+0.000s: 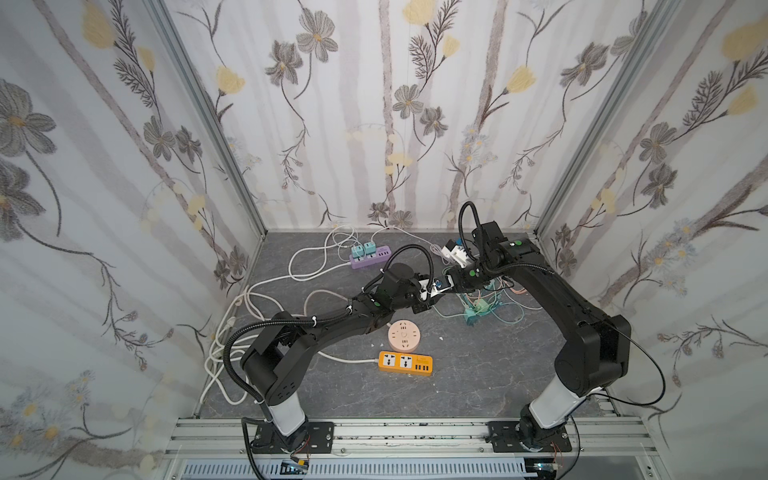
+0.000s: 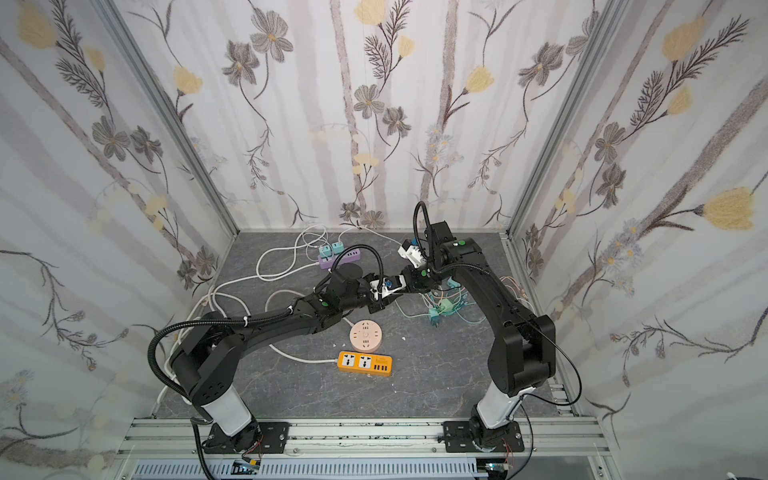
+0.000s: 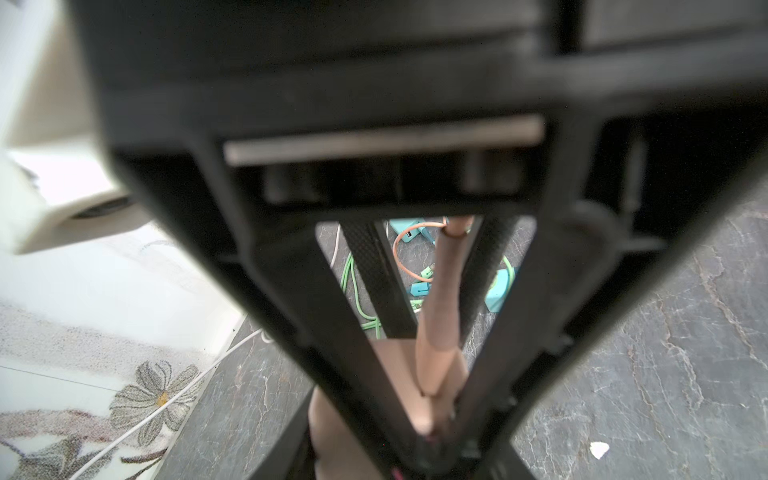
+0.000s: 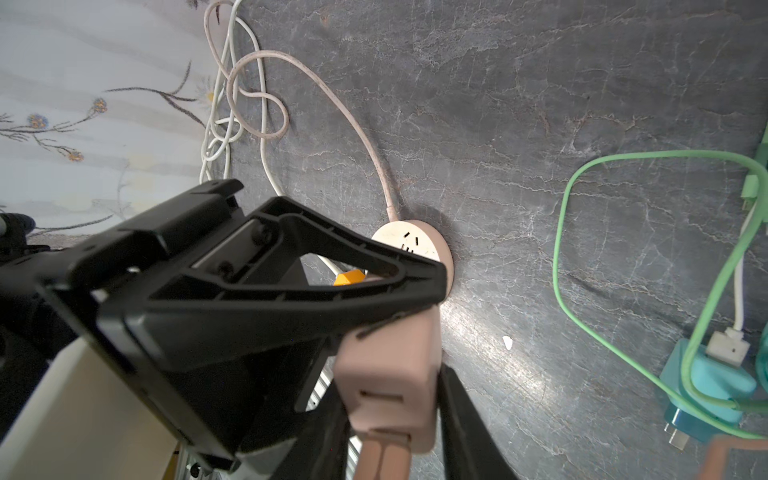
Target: Insert the plug
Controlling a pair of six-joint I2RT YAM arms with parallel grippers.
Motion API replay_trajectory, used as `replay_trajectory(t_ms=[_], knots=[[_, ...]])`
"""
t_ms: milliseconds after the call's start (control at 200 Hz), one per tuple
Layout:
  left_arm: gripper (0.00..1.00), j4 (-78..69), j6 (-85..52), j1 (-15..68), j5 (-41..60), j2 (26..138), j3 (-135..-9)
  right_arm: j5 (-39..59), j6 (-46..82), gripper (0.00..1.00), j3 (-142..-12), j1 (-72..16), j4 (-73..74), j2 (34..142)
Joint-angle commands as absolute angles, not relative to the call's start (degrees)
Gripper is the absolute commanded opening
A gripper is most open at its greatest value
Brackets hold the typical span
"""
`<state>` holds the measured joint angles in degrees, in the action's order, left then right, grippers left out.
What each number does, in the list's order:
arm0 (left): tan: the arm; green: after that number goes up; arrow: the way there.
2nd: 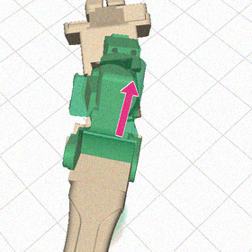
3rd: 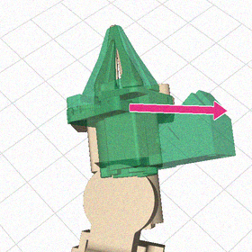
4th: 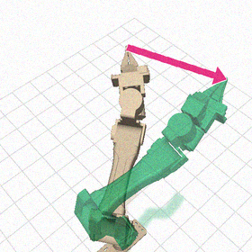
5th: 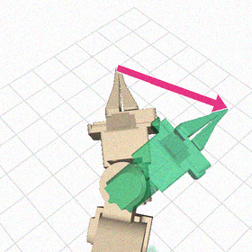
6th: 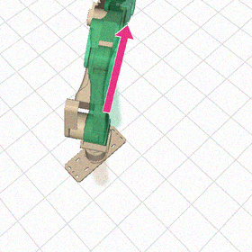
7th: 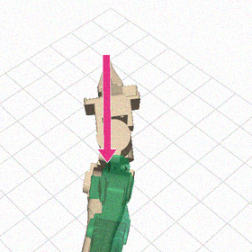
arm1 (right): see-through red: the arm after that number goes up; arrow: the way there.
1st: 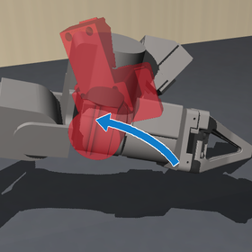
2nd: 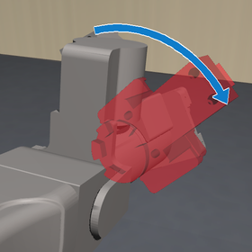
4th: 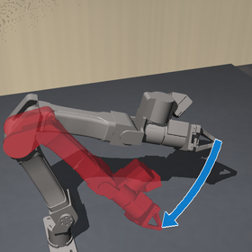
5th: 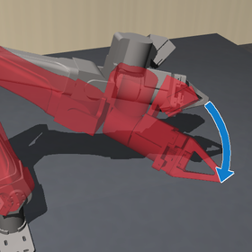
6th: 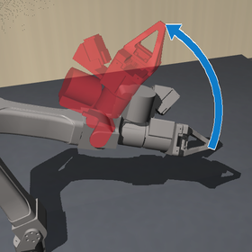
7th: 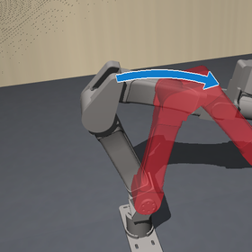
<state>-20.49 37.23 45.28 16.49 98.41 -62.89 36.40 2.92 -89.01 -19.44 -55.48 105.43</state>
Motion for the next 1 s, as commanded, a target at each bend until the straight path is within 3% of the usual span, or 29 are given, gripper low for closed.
replay_trajectory(t_ms=[0,95,205,380,535,655,710,790,899,924,994], knots=[[0.27,-23.5,36.76,45.39,17.44,98.41,-63.61,35.25,3.12,0.27,-88.86,-19.72,-53.31,105.25],[0.28,-23.56,36.45,45.3,18.22,98.32,-63.3,34.74,4.13,0.28,-88.82,-19.84,-51.81,104.94],[0.28,-23.56,36.19,45.31,18.71,98.14,-62.91,35.73,5.53,0.37,-88.86,-19.85,-50.13,104.88],[0.28,-22.79,37.24,45.33,18.74,97.86,-62.64,36.74,4.98,0.37,-89.57,-19.86,-50.82,105.12],[0.28,-22.41,37.78,45.35,18.71,97.97,-62.78,37.26,3.72,0.26,-89.99,-19.93,-52.69,105.33],[0.31,-23.13,36.79,45.35,18.49,98.06,-62.8,35.75,2.78,0.1,-89.76,-20.05,-52.72,104.75],[0.4,-23.86,36.0,45.27,17.92,97.88,-62.41,34.54,1.81,0.02,-89.91,-20.06,-52.6,104.35],[0.7,-25.53,33.8,44.81,16.66,96.5,-60.3,32.18,-2.28,0.0,-91.3,-20.39,-54.49,104.6],[0.84,-30.87,28.1,43.42,14.44,91.18,-53.07,31.93,-11.68,0.0,-93.79,-21.15,-57.82,106.44],[0.99,-32.35,26.37,42.98,13.41,89.65,-51.01,32.14,-13.21,0.0,-93.75,-21.56,-57.89,106.87],[1.0,-35.61,21.94,41.49,9.78,84.9,-45.24,30.71,-19.38,0.0,-93.35,-24.01,-58.17,108.49]])
